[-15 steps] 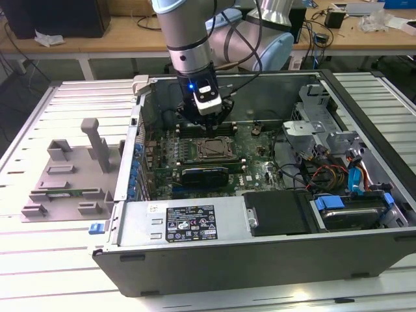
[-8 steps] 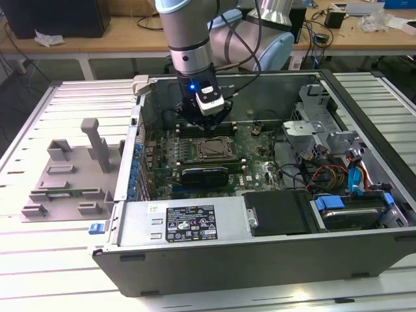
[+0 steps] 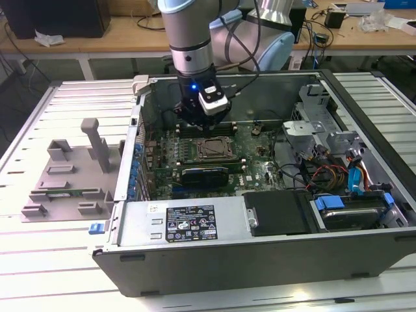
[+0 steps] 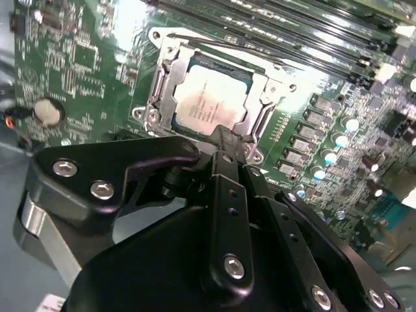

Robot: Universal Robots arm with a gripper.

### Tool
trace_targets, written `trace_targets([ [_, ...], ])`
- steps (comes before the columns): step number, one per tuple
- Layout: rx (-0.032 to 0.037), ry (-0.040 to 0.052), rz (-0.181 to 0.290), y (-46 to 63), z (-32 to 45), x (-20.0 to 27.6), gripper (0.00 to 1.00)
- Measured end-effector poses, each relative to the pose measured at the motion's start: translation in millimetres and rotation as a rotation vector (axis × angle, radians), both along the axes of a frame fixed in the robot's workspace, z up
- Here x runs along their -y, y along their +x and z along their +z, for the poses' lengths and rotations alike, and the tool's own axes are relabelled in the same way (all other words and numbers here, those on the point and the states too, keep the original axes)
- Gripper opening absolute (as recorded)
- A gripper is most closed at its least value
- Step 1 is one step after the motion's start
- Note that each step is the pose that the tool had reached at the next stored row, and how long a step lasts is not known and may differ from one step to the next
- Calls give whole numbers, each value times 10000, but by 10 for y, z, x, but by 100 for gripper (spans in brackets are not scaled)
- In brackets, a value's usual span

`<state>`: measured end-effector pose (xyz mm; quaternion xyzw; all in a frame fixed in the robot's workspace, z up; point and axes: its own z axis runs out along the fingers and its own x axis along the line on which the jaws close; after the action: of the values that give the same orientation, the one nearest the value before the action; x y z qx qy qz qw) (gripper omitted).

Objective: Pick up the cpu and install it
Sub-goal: 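Install the first cpu locking lever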

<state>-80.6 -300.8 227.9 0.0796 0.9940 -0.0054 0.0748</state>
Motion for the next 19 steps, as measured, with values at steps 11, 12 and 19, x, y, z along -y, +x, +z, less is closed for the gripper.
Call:
trace_targets([
  [11, -714, -186, 1776, 310, -55, 9, 11],
  [12, -724, -188, 1845, 326, -55, 9, 11],
  [19, -725, -188, 1852, 327, -61, 100, 11],
])
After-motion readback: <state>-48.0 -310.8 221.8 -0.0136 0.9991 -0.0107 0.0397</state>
